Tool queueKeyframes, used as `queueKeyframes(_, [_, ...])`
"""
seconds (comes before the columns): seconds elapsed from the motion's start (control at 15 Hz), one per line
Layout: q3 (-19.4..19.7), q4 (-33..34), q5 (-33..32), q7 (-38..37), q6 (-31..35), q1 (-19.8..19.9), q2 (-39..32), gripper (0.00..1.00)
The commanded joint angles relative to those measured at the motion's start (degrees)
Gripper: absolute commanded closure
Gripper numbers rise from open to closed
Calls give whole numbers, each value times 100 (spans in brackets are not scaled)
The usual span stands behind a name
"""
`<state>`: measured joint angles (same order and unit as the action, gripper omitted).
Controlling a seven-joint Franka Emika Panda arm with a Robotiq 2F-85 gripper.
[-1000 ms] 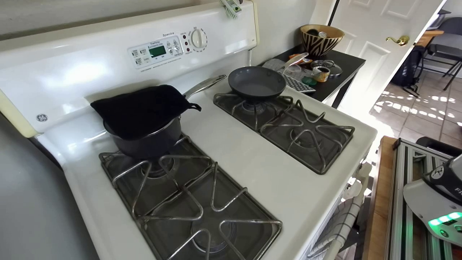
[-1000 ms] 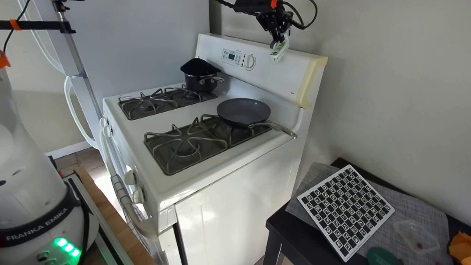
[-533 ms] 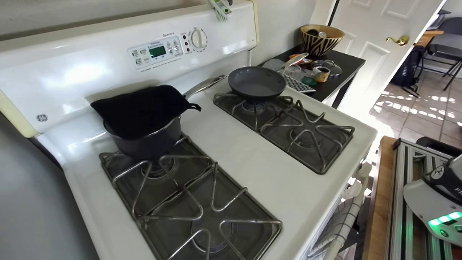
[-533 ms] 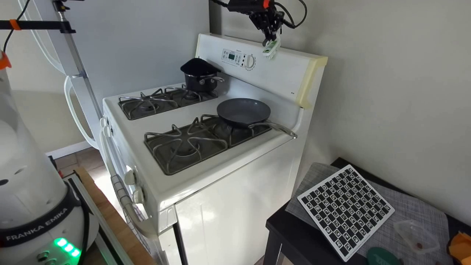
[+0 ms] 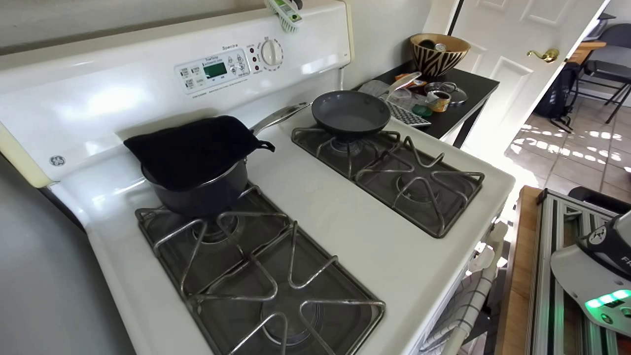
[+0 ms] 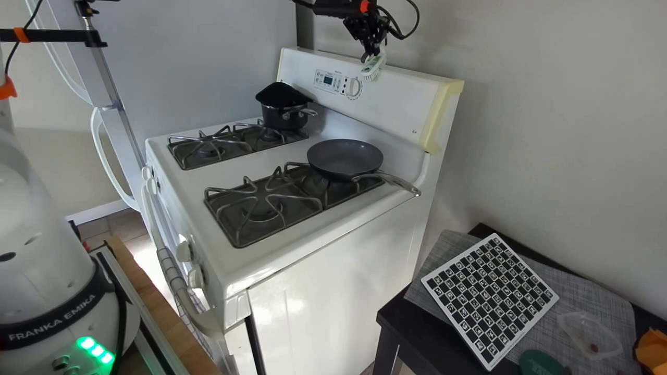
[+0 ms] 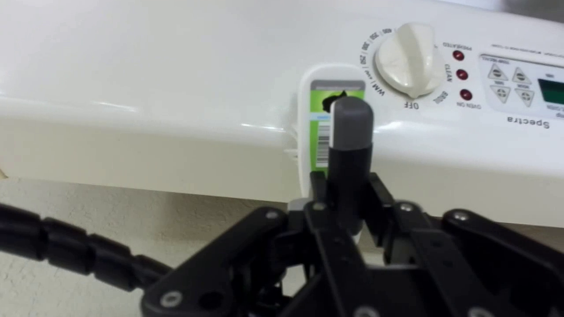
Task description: Use the brush to clean the top of the stove
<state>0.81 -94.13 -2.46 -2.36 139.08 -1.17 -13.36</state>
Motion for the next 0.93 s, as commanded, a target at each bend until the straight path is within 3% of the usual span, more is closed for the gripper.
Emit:
queueKeyframes(0.0, [-71, 273, -43, -257, -88, -127, -355, 96])
queueKeyframes(0.87, [-167, 542, -144, -463, -367, -392, -91, 96])
